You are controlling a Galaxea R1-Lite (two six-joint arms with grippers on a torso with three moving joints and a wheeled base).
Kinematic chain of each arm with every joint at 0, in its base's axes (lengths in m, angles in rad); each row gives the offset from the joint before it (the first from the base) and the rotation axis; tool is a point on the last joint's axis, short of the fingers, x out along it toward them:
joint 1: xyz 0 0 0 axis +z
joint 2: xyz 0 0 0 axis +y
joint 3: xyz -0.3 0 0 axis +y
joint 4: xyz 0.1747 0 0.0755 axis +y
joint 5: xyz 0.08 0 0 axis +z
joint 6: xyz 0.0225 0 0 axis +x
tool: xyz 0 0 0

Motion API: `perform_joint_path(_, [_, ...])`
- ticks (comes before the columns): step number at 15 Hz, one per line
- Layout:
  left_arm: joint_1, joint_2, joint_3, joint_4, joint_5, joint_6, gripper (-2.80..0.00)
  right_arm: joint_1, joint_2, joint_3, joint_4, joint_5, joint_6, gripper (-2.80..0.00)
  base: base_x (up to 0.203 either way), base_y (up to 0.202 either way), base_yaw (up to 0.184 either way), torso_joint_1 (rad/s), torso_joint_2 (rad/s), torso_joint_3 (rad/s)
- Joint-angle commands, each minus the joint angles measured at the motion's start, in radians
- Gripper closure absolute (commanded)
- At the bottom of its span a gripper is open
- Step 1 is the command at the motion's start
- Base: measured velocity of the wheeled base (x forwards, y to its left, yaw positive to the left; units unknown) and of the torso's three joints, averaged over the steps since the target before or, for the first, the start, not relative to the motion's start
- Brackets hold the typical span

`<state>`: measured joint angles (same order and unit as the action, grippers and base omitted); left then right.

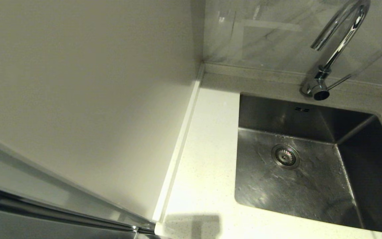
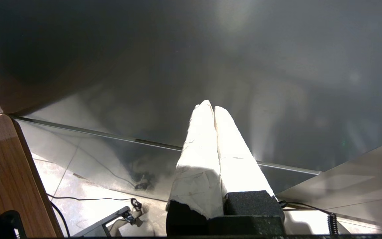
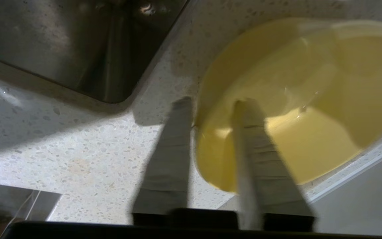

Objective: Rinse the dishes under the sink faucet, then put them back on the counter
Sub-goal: Put a bowl back to the table from the sink

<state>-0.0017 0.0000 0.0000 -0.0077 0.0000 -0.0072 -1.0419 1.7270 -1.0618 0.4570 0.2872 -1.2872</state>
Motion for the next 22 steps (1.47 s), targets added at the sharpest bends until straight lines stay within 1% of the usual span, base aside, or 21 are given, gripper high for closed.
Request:
perform_joint_path(1, [0.000, 0.000, 0.003, 0.000, 0.000, 0.000, 0.00, 0.000, -0.004, -0.007, 0.002, 0.004, 0.001, -2.80, 0.000, 0.000, 0.000, 0.000, 0.00, 0.000])
perform_joint_path(3, [0.000, 0.000, 0.003, 0.000, 0.000, 0.000, 0.00, 0.000, -0.016, -0.017, 0.000, 0.016, 0.024, -2.80, 0.000, 0.000, 0.000, 0.000, 0.00, 0.000])
perform_joint_path(8, [0.000, 0.000, 0.003, 0.000, 0.000, 0.000, 0.00, -0.016, -0.089, -0.056, 0.001, 0.084, 0.031, -2.80, 0.000, 0.000, 0.000, 0.000, 0.00, 0.000])
perform_joint_path(9, [0.000, 0.000, 0.003, 0.000, 0.000, 0.000, 0.00, -0.029, -0.115, -0.062, 0.001, 0.114, 0.036, -2.80, 0.000, 0.000, 0.000, 0.000, 0.00, 0.000])
perform_joint_path(10, [0.000, 0.000, 0.003, 0.000, 0.000, 0.000, 0.00, -0.042, -0.141, -0.077, 0.001, 0.174, 0.049, -2.80, 0.000, 0.000, 0.000, 0.000, 0.00, 0.000])
perform_joint_path(11, [0.000, 0.000, 0.003, 0.000, 0.000, 0.000, 0.00, -0.051, -0.164, -0.102, 0.002, 0.248, 0.078, -2.80, 0.000, 0.000, 0.000, 0.000, 0.00, 0.000])
perform_joint_path(12, [0.000, 0.000, 0.003, 0.000, 0.000, 0.000, 0.00, -0.053, -0.197, -0.129, 0.003, 0.310, 0.125, -2.80, 0.000, 0.000, 0.000, 0.000, 0.00, 0.000])
perform_joint_path(13, [0.000, 0.000, 0.003, 0.000, 0.000, 0.000, 0.00, -0.052, -0.229, -0.147, 0.003, 0.344, 0.168, -2.80, 0.000, 0.000, 0.000, 0.000, 0.00, 0.000])
perform_joint_path(14, [0.000, 0.000, 0.003, 0.000, 0.000, 0.000, 0.00, -0.040, -0.257, -0.153, 0.004, 0.367, 0.182, 0.00, 0.000, 0.000, 0.000, 0.000, 0.00, 0.000])
perform_joint_path(15, [0.000, 0.000, 0.003, 0.000, 0.000, 0.000, 0.00, -0.007, -0.278, -0.149, 0.006, 0.382, 0.188, 0.00, 0.000, 0.000, 0.000, 0.000, 0.00, 0.000])
perform_joint_path(17, [0.000, 0.000, 0.003, 0.000, 0.000, 0.000, 0.00, 0.064, -0.296, -0.144, 0.007, 0.388, 0.194, 0.00, 0.000, 0.000, 0.000, 0.000, 0.00, 0.000])
perform_joint_path(18, [0.000, 0.000, 0.003, 0.000, 0.000, 0.000, 0.00, 0.111, -0.298, -0.144, 0.007, 0.389, 0.210, 0.00, 0.000, 0.000, 0.000, 0.000, 0.00, 0.000])
perform_joint_path(20, [0.000, 0.000, 0.002, 0.000, 0.000, 0.000, 0.00, 0.226, -0.294, -0.151, 0.003, 0.381, 0.298, 0.00, 0.000, 0.000, 0.000, 0.000, 0.00, 0.000])
perform_joint_path(22, [0.000, 0.000, 0.003, 0.000, 0.000, 0.000, 0.00, 0.334, -0.284, -0.159, -0.025, 0.336, 0.416, 0.00, 0.000, 0.000, 0.000, 0.000, 0.00, 0.000])
